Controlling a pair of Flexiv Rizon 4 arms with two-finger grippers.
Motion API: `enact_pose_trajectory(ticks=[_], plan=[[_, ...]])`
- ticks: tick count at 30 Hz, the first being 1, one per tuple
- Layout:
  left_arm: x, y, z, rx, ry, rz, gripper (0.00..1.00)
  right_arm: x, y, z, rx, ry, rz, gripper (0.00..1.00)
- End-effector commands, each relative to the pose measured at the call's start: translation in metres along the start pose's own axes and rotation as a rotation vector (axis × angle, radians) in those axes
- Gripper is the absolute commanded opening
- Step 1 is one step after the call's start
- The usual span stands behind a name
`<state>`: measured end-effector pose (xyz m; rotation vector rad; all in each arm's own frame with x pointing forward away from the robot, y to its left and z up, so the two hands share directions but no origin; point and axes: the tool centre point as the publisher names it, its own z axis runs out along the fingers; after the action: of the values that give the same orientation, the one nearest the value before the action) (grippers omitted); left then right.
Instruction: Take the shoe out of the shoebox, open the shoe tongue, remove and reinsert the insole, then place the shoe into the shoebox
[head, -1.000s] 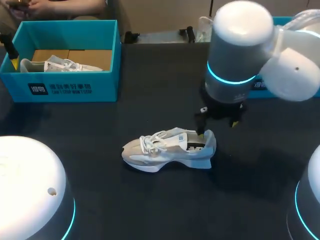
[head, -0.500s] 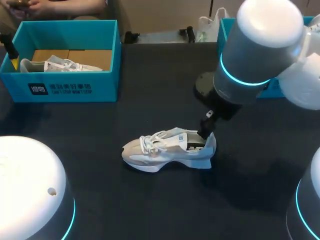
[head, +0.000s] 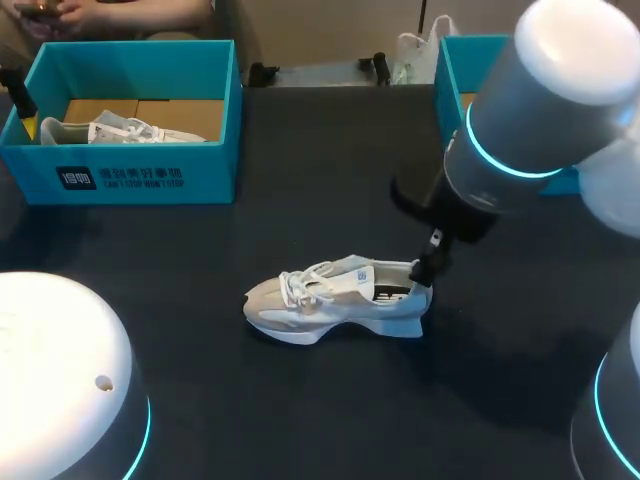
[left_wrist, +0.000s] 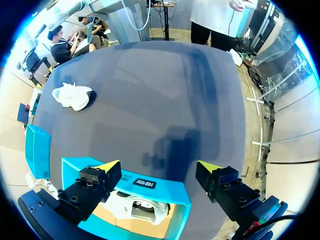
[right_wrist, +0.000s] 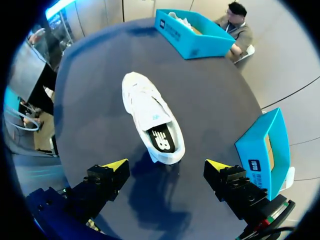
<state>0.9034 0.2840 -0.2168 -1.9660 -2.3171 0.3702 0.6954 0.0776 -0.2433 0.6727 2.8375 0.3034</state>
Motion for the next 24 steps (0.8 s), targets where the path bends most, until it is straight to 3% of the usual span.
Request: enact_pose_trajectory(ticks=[1,3,7,11,24], plan=[[0.000,-0.001,-0.001,-0.002,0.003,0.000,1.00,0.001,-0.004,0.001,-0.019,-0.001,0.000,1.00],[0.000,-0.001,-0.001,-0.002,0.003,0.000,1.00,0.001,-0.004,0.001,-0.019,-0.001,0.000,1.00],[0.000,-0.001,-0.001,-0.002,0.003,0.000,1.00,0.001,-0.002,-0.004,-0.138,0.078,-0.059,1.00],[0.000,-0.001,-0.001,-0.002,0.003,0.000,1.00,-0.008,-0.006,-0.015,-0.264,0.080,-0.083,1.00],[0.000,-0.001,-0.001,-0.002,0.003,0.000,1.00,-0.033,-0.040,0.002,-0.428,0.196,-0.205,1.00]])
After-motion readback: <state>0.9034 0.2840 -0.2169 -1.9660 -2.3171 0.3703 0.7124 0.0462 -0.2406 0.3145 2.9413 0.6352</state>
